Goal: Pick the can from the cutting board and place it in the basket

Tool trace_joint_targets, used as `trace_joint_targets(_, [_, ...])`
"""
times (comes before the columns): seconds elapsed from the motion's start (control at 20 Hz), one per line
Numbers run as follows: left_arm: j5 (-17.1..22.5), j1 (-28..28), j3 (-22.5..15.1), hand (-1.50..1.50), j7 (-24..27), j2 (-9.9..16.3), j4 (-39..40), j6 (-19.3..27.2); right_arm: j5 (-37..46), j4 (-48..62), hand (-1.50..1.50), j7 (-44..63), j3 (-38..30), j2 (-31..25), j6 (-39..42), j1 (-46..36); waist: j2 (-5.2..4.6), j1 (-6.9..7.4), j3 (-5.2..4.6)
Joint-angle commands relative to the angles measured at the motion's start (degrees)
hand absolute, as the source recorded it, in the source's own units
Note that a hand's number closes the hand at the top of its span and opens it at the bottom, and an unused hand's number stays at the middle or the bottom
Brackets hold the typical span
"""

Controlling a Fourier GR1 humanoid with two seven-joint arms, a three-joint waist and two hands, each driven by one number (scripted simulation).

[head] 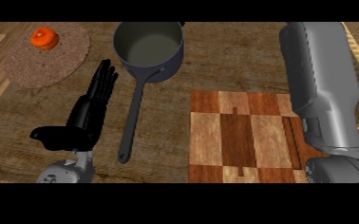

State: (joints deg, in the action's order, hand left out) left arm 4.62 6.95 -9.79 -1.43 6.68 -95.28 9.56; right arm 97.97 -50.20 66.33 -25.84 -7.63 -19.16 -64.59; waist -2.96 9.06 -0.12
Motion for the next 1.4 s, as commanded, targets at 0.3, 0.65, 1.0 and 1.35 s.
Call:
trace_joint_targets(0.3, [-0.1,-0.7,1.7,0.00,0.6,0.3,1.4,0.6,12.0,10.7,1.50,17.8,-6.1,-0.4,0.9,-7.0,0.86,-2.92,-0.05])
trace_joint_targets(0.65, [-0.7,-2.8,1.7,0.00,3.4,-0.6,2.8,1.2,15.9,12.3,1.50,17.3,-10.3,-0.6,-5.4,-5.2,1.19,-4.49,0.04])
trace_joint_targets(1.0, [-0.1,-2.6,3.6,0.00,1.0,0.0,2.1,2.0,18.7,12.4,1.50,16.9,-14.1,1.2,-6.2,-2.9,1.93,-6.41,0.10])
trace_joint_targets(1.35, [1.1,-5.2,4.0,0.00,0.5,1.4,-2.0,0.3,19.0,13.7,1.50,13.8,-19.1,1.1,-8.0,1.4,2.13,-6.42,0.16])
